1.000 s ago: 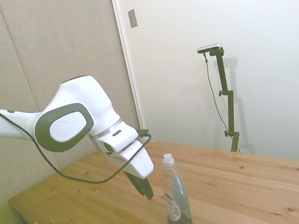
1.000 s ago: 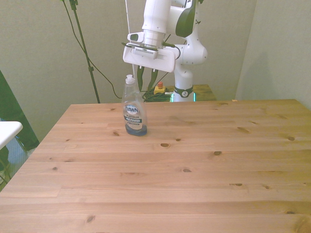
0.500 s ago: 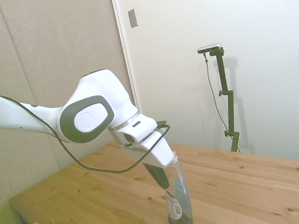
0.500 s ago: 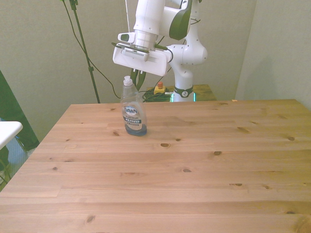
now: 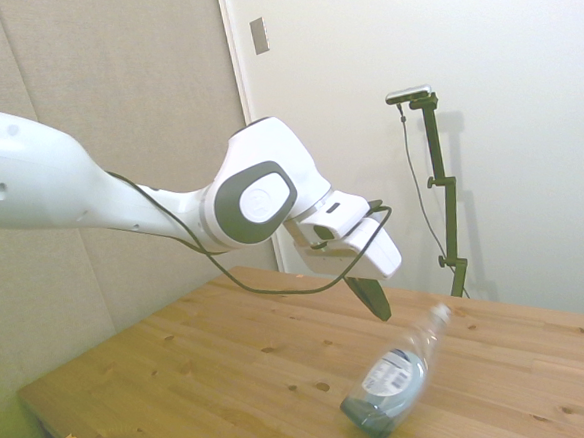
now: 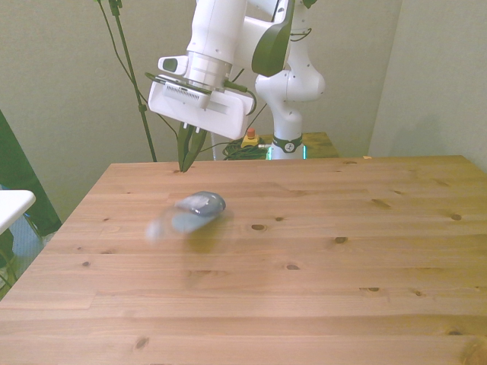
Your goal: Knock down the dish soap
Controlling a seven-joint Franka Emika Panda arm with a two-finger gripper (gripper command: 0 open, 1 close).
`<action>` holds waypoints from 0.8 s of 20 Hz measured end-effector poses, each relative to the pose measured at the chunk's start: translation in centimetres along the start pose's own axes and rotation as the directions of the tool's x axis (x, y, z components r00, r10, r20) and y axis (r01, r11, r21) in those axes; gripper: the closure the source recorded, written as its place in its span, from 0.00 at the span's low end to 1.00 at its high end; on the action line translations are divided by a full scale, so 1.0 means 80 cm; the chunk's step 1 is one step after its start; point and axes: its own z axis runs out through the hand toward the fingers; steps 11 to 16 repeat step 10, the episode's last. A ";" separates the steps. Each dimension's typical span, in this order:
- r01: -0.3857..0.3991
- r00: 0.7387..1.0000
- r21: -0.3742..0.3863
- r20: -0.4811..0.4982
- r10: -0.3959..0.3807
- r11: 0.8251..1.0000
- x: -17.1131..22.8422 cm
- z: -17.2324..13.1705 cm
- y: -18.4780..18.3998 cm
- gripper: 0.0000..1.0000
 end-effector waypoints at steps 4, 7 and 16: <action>-0.030 0.998 0.009 -0.049 0.031 0.999 0.039 0.021 -0.013 1.00; -0.047 0.996 0.006 -0.076 0.047 0.999 0.063 0.032 -0.019 1.00; -0.063 0.993 0.006 -0.099 0.063 0.998 0.080 0.047 -0.026 1.00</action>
